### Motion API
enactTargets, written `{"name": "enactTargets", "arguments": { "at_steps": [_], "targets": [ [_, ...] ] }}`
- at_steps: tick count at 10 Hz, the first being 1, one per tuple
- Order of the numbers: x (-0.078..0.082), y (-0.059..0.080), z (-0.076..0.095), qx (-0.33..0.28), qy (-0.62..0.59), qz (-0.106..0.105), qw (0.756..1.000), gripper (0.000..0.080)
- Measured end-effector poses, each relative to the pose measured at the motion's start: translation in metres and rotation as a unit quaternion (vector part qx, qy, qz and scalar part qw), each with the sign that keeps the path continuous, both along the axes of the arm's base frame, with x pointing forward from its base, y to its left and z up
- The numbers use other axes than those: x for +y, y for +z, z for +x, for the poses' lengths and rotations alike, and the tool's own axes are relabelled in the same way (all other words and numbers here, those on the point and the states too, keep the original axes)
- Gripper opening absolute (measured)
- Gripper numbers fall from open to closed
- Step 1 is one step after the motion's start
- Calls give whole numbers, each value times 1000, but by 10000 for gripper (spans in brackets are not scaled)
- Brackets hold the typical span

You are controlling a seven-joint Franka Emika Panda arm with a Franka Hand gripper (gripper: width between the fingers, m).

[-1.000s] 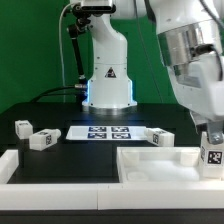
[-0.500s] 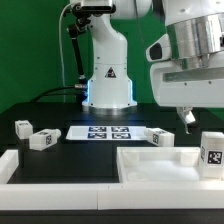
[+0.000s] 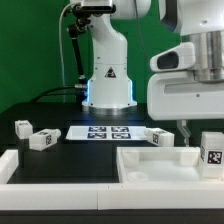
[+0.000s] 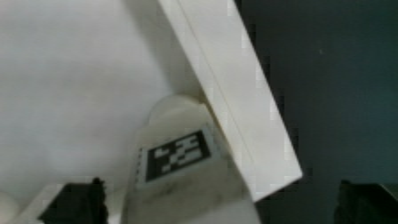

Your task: Assemble square table

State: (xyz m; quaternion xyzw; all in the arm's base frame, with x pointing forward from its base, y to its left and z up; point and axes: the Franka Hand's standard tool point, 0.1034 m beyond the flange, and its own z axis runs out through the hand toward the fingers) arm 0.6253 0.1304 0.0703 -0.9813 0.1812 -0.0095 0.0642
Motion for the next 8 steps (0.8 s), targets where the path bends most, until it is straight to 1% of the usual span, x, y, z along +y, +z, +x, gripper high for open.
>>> {"name": "enactTargets", "arguments": {
  "at_steps": [1, 2, 3, 4, 5, 6, 8],
  "targets": [
    [0, 0, 0, 1, -10, 1, 1000, 648],
    [0, 0, 0, 1, -9, 1, 1000, 547],
    [-2, -1, -1, 2, -10, 0, 1000, 412],
    [-5, -2, -2, 10, -47, 0, 999, 412],
    [-7, -3, -3, 17, -87, 0, 996, 299],
    [-7, -3, -3, 18, -102, 1, 995, 298],
    [-7, -4, -3, 29, -186, 6, 982, 297]
  ]
}}
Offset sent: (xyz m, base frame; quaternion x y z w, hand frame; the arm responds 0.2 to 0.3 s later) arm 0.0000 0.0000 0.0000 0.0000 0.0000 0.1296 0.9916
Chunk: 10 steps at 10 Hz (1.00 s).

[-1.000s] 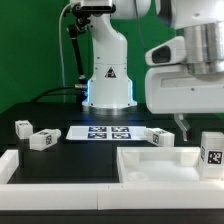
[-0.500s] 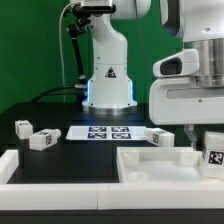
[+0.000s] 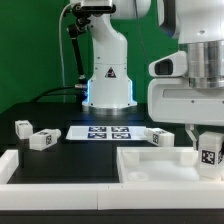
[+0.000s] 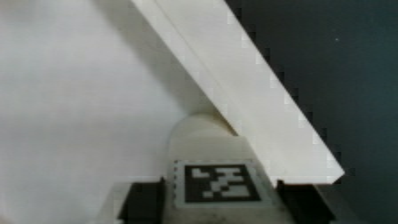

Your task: Assemble square table

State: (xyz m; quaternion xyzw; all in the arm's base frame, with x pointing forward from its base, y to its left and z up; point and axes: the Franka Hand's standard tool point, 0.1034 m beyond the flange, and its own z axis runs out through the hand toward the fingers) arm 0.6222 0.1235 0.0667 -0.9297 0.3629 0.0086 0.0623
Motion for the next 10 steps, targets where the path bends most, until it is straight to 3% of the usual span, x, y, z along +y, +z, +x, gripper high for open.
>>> {"name": "enactTargets", "arguments": {
  "at_steps": [3, 5, 7, 9, 10],
  "targets": [
    [-1, 3, -1, 44, -219, 29, 974, 294],
    [2, 2, -1, 76, -384, 62, 918, 294],
    [3, 3, 1, 85, -441, 70, 891, 294],
    [4, 3, 1, 84, -432, 69, 895, 538],
    [8, 5, 0, 72, -377, 61, 921, 615]
  ]
}}
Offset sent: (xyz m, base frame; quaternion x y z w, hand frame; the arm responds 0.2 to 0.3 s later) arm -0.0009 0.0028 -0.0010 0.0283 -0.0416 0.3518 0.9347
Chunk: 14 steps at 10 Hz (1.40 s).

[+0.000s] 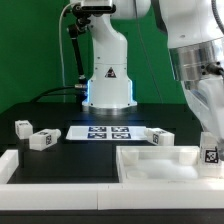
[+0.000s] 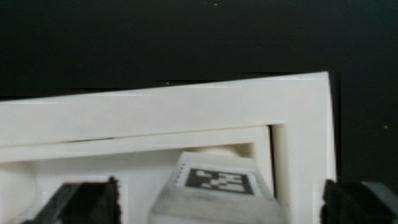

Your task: Assemble square table

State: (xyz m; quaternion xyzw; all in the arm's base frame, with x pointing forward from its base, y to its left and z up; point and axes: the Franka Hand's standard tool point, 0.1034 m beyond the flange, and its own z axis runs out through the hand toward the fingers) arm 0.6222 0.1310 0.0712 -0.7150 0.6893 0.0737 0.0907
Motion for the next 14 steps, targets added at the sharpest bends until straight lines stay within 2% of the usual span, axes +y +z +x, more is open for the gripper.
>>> {"name": "enactTargets", "arguments": {
  "at_steps": [2, 6, 8, 9, 10, 11, 12, 13, 14],
  "targets": [
    [0, 5, -3, -22, 165, -19, 986, 642],
    [-3, 3, -3, -47, 285, -21, 957, 649],
    [-13, 3, 1, -77, 464, -53, 881, 649],
    [-10, 0, 0, -81, 487, -57, 868, 649],
    [-10, 0, 0, -80, 479, -56, 872, 649],
    [-10, 0, 0, -79, 472, -57, 876, 562],
    [-10, 0, 0, -79, 473, -57, 876, 426],
    [-10, 0, 0, -76, 457, -56, 884, 426],
    [-10, 0, 0, -69, 415, -57, 905, 292]
  ]
}}
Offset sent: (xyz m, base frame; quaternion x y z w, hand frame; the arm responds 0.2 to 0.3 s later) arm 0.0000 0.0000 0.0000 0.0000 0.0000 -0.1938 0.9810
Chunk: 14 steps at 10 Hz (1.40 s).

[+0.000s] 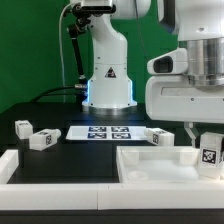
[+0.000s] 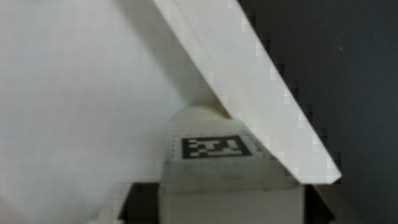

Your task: Assemble square table

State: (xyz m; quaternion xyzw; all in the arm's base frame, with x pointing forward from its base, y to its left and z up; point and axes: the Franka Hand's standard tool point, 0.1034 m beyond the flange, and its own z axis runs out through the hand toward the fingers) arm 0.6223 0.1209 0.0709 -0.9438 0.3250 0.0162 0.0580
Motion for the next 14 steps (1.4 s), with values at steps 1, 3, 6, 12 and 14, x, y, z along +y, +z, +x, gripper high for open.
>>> {"name": "enactTargets", "arguments": {
  "at_steps": [1, 3, 6, 12, 14],
  "targets": [
    [0, 0, 0, 4, -31, 0, 1000, 292],
    [1, 0, 0, 12, -98, 3, 995, 292],
    [1, 1, 2, 45, -331, 41, 942, 292],
    [0, -2, 6, 62, -507, 82, 856, 368],
    [5, -4, 2, 59, -454, 71, 886, 502]
  ]
}}
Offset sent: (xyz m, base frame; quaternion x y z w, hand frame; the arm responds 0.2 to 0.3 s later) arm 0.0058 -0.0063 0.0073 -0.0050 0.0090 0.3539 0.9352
